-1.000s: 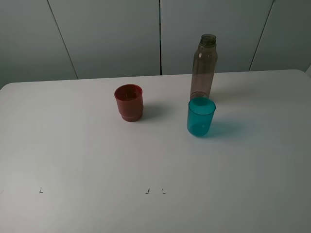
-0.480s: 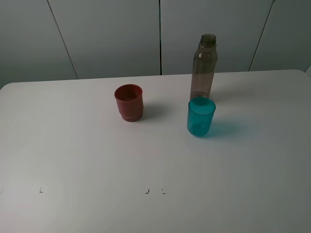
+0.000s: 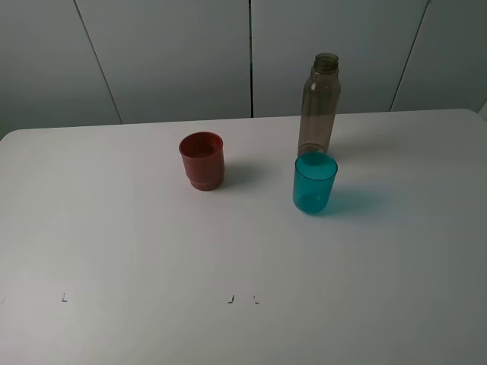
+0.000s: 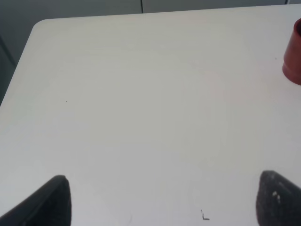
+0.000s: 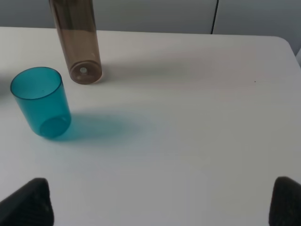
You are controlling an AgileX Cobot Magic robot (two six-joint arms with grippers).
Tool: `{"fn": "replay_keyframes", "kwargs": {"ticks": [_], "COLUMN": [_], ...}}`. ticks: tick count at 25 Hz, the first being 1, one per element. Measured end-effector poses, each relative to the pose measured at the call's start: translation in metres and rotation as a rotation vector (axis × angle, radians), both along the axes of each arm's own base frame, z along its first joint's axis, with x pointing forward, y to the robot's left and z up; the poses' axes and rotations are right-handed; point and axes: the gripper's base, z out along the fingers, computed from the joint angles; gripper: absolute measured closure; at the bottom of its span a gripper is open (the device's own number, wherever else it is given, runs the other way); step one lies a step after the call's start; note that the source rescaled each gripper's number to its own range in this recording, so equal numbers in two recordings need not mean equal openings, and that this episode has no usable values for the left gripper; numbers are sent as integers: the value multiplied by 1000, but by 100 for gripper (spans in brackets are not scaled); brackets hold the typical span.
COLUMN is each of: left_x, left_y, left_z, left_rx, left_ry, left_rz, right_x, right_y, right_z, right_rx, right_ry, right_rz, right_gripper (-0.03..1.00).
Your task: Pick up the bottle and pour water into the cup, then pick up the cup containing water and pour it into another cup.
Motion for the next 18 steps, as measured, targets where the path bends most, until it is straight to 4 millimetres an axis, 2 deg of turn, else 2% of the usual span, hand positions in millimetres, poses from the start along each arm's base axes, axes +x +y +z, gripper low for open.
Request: {"fn": "replay_keyframes", "kwargs": {"ticks": [18], "left_x": [0], "left_y": [0], "left_z": [0], "left_rx": [0], "left_ry": [0], "left_rz": [0], "right_x": [0], "right_y": [-2], "right_z": [0], "right_rx": [20], "right_ry": [0], "right_rz": [-38], "right_gripper": [-3]}}
